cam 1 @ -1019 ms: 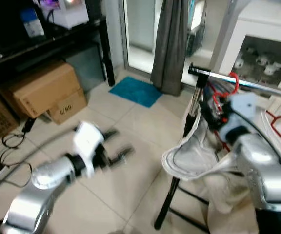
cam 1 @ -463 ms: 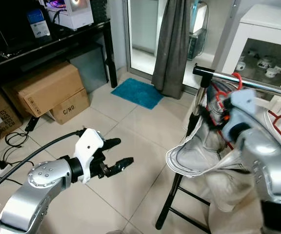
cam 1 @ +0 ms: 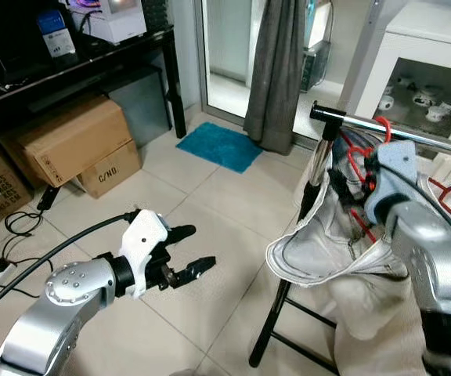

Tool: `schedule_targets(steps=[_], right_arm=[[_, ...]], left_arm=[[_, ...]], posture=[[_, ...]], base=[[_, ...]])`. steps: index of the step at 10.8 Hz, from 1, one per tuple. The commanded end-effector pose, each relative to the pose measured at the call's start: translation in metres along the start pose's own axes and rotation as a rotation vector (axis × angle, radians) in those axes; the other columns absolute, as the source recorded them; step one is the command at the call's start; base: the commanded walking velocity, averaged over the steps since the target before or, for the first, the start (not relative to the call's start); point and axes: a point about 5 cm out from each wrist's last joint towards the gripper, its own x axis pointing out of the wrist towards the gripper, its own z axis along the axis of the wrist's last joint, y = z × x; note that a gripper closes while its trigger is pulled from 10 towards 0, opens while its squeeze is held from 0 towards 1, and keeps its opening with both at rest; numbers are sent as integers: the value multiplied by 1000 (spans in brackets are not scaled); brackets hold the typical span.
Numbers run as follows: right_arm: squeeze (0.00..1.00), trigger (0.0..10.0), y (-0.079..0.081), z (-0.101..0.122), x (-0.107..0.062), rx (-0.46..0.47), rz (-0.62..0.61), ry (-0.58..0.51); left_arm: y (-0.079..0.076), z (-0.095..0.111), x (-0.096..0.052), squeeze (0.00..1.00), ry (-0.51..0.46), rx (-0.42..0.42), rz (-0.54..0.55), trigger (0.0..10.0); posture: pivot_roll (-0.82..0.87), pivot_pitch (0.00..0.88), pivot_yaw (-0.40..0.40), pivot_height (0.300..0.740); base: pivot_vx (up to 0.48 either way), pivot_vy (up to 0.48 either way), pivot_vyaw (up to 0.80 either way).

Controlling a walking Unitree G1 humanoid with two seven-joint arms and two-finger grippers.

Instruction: Hang hanger

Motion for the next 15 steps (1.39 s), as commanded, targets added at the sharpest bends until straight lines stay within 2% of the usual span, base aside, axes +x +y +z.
schedule_targets(steps=[1, 2, 5, 8, 15], right_arm=[[0, 3020, -5, 1, 4, 21, -15, -8], [0, 0, -8, 1, 11, 29, -13, 6], [0, 0, -14, -7, 22, 37, -10, 62], [0, 0, -17, -14, 26, 41, 1, 96], [0, 0, -21, -12, 28, 22, 11, 97]], left_arm=[[0, 4, 2, 0, -4, 25, -17, 10000], [0, 6, 4, 0, -6, 34, -28, 10000], [7, 9, 9, 0, -1, 44, -36, 10000], [6, 9, 12, 0, 1, 50, -45, 10000], [0, 4, 5, 0, 8, 64, -45, 10000]], posture=[[79, 0, 46, 740], [80, 0, 43, 740], [82, 0, 39, 740], [84, 0, 31, 740], [86, 0, 26, 740]], base=[[0, 0, 0], [0, 0, 0], [0, 0, 0], [0, 0, 0], [0, 0, 0]])
